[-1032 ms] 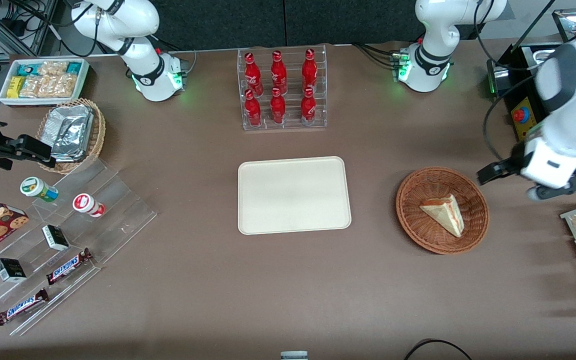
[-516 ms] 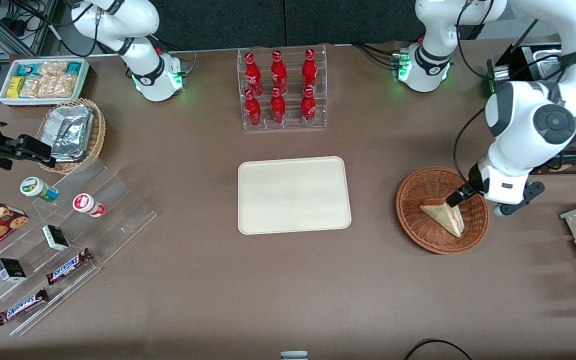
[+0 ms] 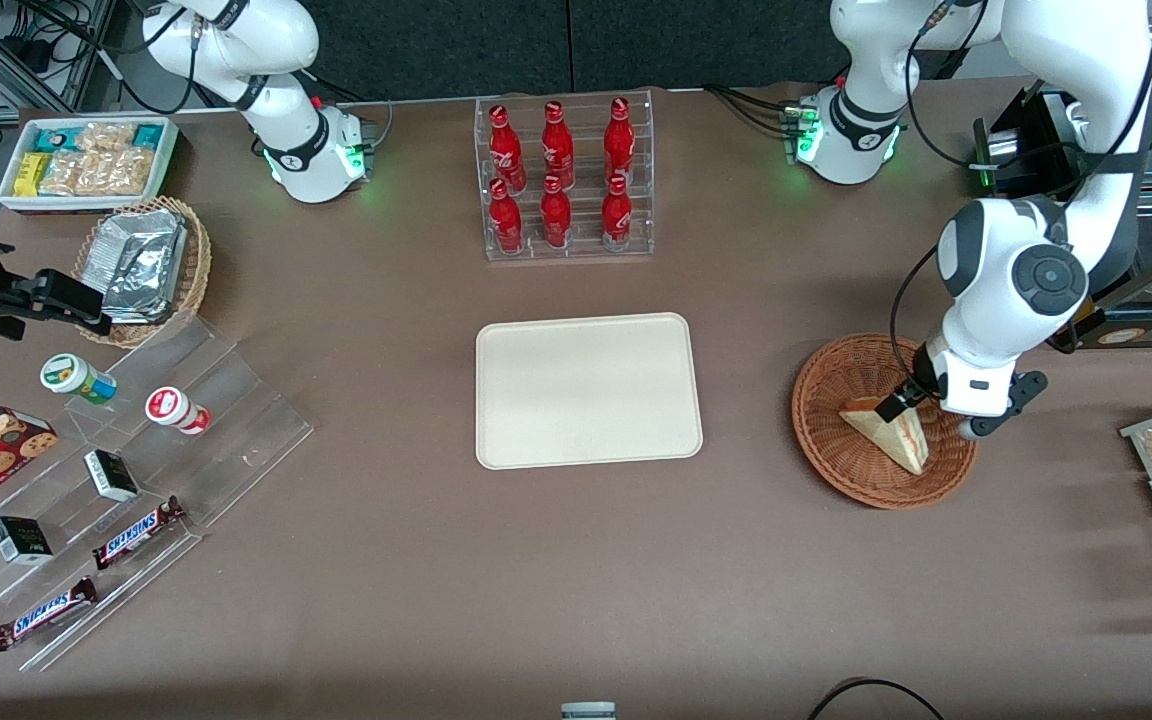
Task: Place sandwich from basket to tray
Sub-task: 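Close the left gripper on the sandwich's upright edge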
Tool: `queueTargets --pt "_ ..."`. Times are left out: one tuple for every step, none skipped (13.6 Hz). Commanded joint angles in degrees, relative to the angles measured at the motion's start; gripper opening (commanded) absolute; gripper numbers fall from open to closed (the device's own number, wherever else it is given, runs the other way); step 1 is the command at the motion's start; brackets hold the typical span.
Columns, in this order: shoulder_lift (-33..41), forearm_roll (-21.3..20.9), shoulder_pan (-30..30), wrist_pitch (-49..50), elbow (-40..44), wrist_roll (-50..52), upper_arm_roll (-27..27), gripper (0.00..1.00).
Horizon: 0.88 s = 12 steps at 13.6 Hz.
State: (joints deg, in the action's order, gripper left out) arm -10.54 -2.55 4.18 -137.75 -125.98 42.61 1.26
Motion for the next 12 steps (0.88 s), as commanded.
queueTargets --pt "-1.5 -1.23 0.04 -2.69 -0.41 1.43 -0.11 1.0" --pt "-2.11 -1.23 0.12 -3.74 -0.5 1.43 -0.11 1.0" --pt "-2.99 -1.23 0.04 -4.71 -0.58 1.43 -0.11 1.0" --pt "-3.87 -1.23 0.04 -5.24 -0.58 1.43 -0.11 1.0" --pt "-4.31 -1.23 0.04 -6.03 -0.58 1.43 -0.11 0.99" --pt "-4.84 -1.23 0.12 -6.12 -0.58 1.43 -0.11 0.88" --pt "-5.02 -1.23 0.04 -6.12 -0.5 1.43 -0.11 0.55" --pt "-5.02 -1.23 0.04 -6.12 -0.41 1.43 -0.11 0.13" --pt "-5.02 -1.23 0.04 -6.04 -0.32 1.25 -0.11 0.0" --pt "-4.93 -1.23 0.04 -5.95 -0.15 1.25 -0.2 0.0" --pt "-4.67 -1.23 0.04 -5.6 -0.06 1.08 -0.2 0.0" --pt "-4.06 -1.23 0.04 -4.9 0.03 0.9 -0.29 0.0"
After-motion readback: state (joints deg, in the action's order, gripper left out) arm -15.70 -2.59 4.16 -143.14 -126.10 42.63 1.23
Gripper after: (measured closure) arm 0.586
